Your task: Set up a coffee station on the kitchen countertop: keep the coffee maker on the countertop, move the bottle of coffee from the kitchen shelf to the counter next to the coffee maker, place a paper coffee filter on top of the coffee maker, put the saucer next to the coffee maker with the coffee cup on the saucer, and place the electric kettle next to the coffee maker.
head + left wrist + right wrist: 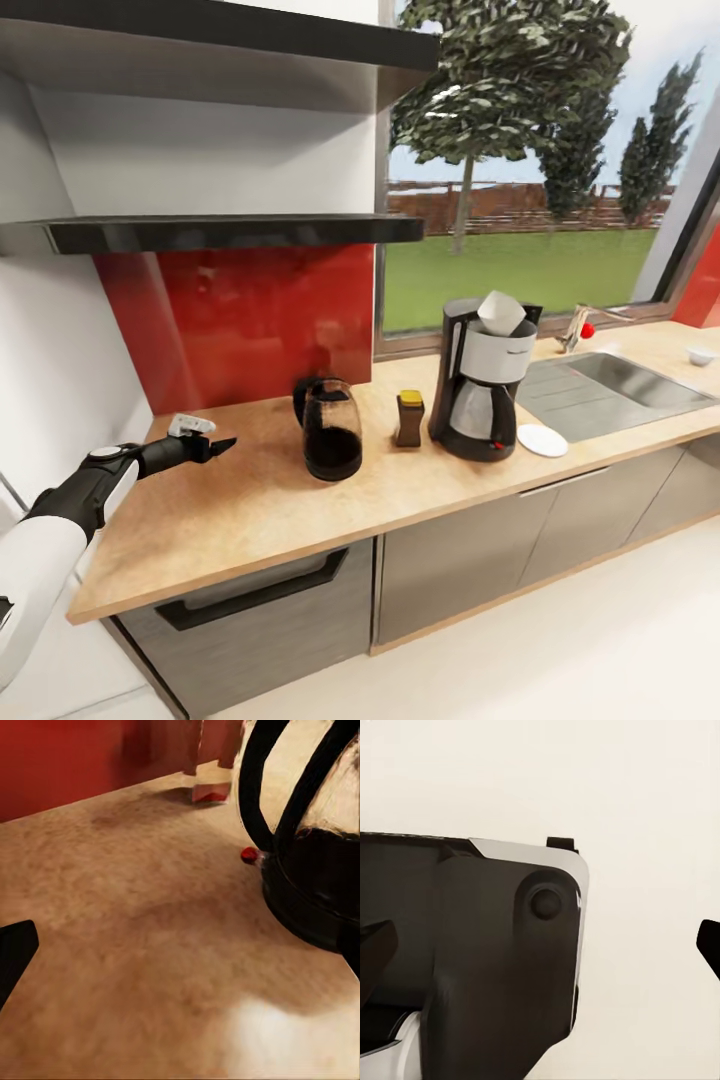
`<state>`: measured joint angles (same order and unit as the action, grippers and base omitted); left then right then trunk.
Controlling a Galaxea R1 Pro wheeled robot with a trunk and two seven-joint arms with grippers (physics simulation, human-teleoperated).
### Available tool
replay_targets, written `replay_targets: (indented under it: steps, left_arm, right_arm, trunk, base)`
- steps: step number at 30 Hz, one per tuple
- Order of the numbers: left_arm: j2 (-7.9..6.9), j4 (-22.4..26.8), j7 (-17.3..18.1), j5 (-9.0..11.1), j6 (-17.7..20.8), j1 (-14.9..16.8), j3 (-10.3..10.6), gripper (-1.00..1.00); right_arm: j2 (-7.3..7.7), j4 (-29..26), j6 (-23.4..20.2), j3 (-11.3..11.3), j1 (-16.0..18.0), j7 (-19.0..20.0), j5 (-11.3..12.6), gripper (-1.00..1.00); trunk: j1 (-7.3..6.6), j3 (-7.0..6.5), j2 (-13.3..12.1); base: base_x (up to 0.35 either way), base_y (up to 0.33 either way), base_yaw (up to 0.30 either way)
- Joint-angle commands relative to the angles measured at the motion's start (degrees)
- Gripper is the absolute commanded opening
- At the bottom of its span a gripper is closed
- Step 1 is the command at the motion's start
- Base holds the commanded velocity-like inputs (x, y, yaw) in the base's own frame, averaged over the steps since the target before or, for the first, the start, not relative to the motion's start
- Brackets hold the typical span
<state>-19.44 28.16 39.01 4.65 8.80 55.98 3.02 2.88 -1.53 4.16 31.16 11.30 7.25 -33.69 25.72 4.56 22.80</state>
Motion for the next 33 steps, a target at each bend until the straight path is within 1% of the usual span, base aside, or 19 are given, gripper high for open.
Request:
replay_targets:
  steps: [1, 3, 6, 18, 24, 30, 33]
  left_arm:
    - [-0.07, 0.1, 0.0, 0.5, 0.4, 0.0, 0.3, 1.0]
    - [-0.07, 0.1, 0.0, 0.5, 0.4, 0.0, 0.4, 1.0]
    - [0.09, 0.1, 0.0, 0.5, 0.3, 0.0, 0.5, 1.0]
    - [0.22, 0.1, 0.0, 0.5, 0.4, 0.0, 0.4, 1.0]
    - [0.2, 0.1, 0.0, 0.5, 0.4, 0.0, 0.4, 1.0]
    - [0.2, 0.1, 0.0, 0.5, 0.4, 0.0, 0.3, 1.0]
    - [0.2, 0.1, -0.1, 0.5, 0.4, 0.0, 0.2, 1.0]
  right_arm:
    - [0.0, 0.0, 0.1, 0.5, 0.0, 0.2, -0.4, 1.0]
    - [0.01, 0.0, 0.1, 0.5, 0.0, 0.2, -0.3, 1.0]
    - [0.02, 0.0, 0.1, 0.5, 0.0, 0.2, -0.3, 1.0]
    - [-0.03, 0.0, 0.1, 0.5, 0.0, 0.2, -0.3, 1.0]
    - [-0.13, 0.0, 0.1, 0.5, 0.0, 0.2, -0.3, 1.0]
    - [-0.15, 0.0, 0.1, 0.5, 0.0, 0.2, -0.3, 1.0]
    - [-0.15, 0.0, 0.1, 0.5, 0.0, 0.2, -0.3, 1.0]
  trunk:
    - [0.06, 0.13, 0.1]
    - [0.06, 0.13, 0.1]
    - [0.06, 0.08, 0.1]
    - [0.06, -0.17, 0.1]
    - [0.06, -0.19, 0.1]
    - [0.06, -0.19, 0.1]
    - [0.06, -0.19, 0.1]
  base:
    - [0.259, 0.246, 0.0]
    - [0.259, 0.247, 0.0]
    - [0.178, 0.141, -0.198]
    - [0.017, 0.013, -0.243]
    - [0.005, 0.0, -0.046]
    - [0.229, 0.0, -0.002]
    - [0.064, 0.0, 0.0]
